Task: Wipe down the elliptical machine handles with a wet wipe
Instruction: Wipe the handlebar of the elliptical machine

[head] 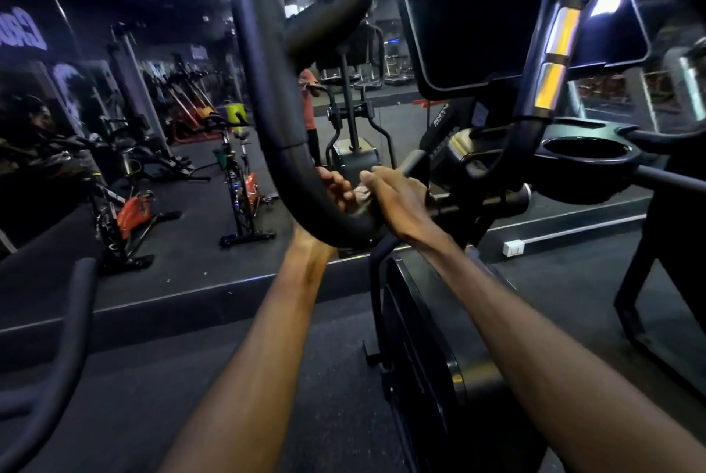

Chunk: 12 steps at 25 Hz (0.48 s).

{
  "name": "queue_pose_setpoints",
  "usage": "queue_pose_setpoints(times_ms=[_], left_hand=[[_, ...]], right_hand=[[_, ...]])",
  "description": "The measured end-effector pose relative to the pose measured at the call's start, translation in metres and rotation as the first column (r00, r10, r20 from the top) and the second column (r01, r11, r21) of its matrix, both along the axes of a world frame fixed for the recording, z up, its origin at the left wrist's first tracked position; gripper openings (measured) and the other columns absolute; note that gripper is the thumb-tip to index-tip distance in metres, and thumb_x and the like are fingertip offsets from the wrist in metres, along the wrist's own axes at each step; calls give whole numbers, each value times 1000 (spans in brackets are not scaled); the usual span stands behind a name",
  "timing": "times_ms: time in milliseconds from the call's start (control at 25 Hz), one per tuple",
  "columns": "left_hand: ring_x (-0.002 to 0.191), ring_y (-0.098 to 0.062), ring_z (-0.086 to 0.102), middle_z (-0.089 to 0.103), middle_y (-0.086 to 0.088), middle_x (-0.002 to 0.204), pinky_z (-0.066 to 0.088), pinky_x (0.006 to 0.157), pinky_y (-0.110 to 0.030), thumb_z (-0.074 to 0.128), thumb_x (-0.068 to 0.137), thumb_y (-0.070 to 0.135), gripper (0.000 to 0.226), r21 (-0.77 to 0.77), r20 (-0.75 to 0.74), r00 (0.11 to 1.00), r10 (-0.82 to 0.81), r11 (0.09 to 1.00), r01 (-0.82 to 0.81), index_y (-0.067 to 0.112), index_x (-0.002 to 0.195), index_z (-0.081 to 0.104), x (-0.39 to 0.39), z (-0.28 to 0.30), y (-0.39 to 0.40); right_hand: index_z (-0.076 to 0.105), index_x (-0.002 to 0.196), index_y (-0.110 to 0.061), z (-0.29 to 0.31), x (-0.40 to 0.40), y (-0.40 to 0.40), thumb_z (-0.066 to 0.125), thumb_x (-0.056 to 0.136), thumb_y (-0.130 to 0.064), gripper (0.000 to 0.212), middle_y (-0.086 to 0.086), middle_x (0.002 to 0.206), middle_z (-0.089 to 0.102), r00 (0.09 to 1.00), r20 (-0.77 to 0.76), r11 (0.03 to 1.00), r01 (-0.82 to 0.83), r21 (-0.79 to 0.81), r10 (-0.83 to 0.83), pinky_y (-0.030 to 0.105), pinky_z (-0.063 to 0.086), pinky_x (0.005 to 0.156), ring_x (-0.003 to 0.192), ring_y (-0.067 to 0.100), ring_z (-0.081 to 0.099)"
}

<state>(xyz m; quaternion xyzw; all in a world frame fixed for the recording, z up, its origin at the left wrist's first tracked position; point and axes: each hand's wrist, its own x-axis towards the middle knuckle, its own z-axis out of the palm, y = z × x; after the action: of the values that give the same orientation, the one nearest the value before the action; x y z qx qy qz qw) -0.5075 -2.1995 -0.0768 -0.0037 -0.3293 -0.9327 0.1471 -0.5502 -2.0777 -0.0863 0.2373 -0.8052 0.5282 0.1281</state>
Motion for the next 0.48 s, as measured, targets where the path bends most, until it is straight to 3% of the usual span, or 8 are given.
queue_pose_setpoints(times_ms=[120,200,280,360,400,480], left_hand=[[42,-18,56,56,-3,47,46,51,-20,35,98,33,52,49,-42,998,49,998,-47,13,56,59,14,11,-9],[57,-23,60,60,-7,58,49,63,-29,40,93,26,45,1,-72,994,78,997,-78,11,57,63,20,12,-14],[77,-29,59,61,-12,79,48,73,-35,49,88,26,26,-60,-42,998,55,997,-58,9,73,61,26,10,-20],[88,-31,60,59,-17,99,52,81,-36,47,91,35,30,-122,-45,998,-42,992,36,7,91,59,37,8,-22],[87,-28,64,61,-17,101,54,79,-35,41,96,41,39,-160,-64,994,-93,984,82,7,98,59,45,9,-20],[72,-18,69,71,-7,89,55,61,-26,25,103,49,56,-217,-105,983,-147,969,122,4,107,59,66,13,-8]], right_hand=[[67,74,-21,16,37,-7,36,99,-56,53,7,87,69,997,51,994,-70,84,65,47,39,103,99,28,62],[66,84,-19,25,60,-20,26,96,-71,67,7,90,68,986,124,982,-128,140,110,42,42,99,100,30,62],[71,94,-7,38,82,-30,19,82,-89,98,17,91,70,959,210,980,-198,25,189,45,49,91,93,34,65],[68,86,8,52,107,-33,13,95,-73,98,19,75,69,934,267,967,-201,-154,236,35,54,74,74,32,67],[68,83,5,57,113,-34,9,99,-65,93,18,74,70,939,261,961,-172,-215,226,32,56,70,72,29,69],[70,95,-3,65,120,-38,7,91,-76,96,20,90,71,958,243,969,-97,-228,153,33,57,77,83,28,71]])
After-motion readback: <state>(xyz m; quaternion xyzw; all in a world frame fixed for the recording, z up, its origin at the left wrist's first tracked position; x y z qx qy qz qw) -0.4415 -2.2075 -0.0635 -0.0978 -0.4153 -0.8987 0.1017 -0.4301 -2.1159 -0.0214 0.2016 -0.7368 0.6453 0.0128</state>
